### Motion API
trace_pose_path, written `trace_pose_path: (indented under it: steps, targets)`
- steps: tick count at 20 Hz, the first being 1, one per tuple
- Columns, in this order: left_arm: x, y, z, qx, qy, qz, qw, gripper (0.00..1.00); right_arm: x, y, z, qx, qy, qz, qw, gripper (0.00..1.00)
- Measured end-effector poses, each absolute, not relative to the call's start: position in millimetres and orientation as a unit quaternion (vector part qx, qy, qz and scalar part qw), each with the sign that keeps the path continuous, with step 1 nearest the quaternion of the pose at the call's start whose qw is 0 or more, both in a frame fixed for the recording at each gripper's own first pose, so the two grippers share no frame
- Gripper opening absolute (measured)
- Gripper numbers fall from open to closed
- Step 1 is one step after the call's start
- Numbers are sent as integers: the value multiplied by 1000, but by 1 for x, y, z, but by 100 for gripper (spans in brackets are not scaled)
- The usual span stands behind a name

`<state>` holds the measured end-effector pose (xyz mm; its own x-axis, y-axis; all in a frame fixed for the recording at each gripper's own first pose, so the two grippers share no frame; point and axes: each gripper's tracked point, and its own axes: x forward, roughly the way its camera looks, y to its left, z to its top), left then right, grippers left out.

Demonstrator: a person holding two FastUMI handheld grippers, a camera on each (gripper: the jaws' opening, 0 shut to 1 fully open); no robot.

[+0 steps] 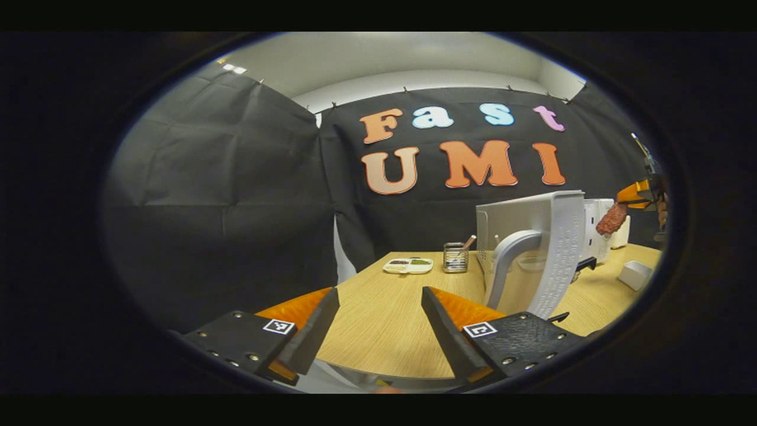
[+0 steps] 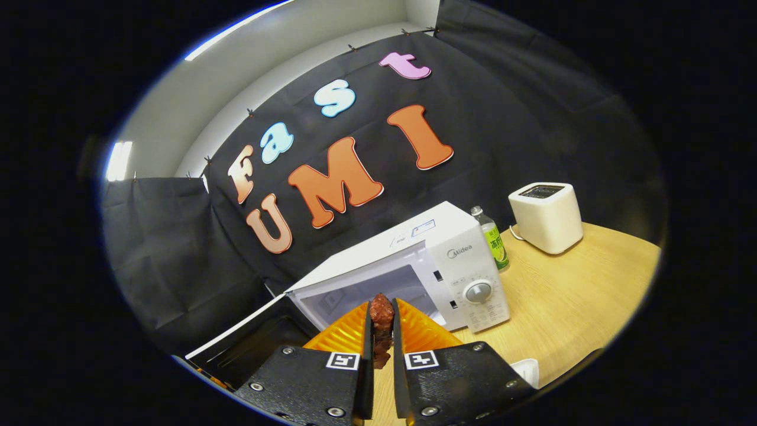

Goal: Open the microwave oven with the left hand, put the food in, and close the microwave oven.

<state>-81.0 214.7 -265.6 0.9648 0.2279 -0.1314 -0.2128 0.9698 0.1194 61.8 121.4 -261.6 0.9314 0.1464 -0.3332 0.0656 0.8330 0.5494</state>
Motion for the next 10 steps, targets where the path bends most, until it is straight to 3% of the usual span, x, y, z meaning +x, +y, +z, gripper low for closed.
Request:
trace_pose_path:
  steps: [10]
  targets:
    - [-79, 228, -268, 47, 73, 123, 989, 88, 131, 169, -312, 337, 187, -20, 922, 13]
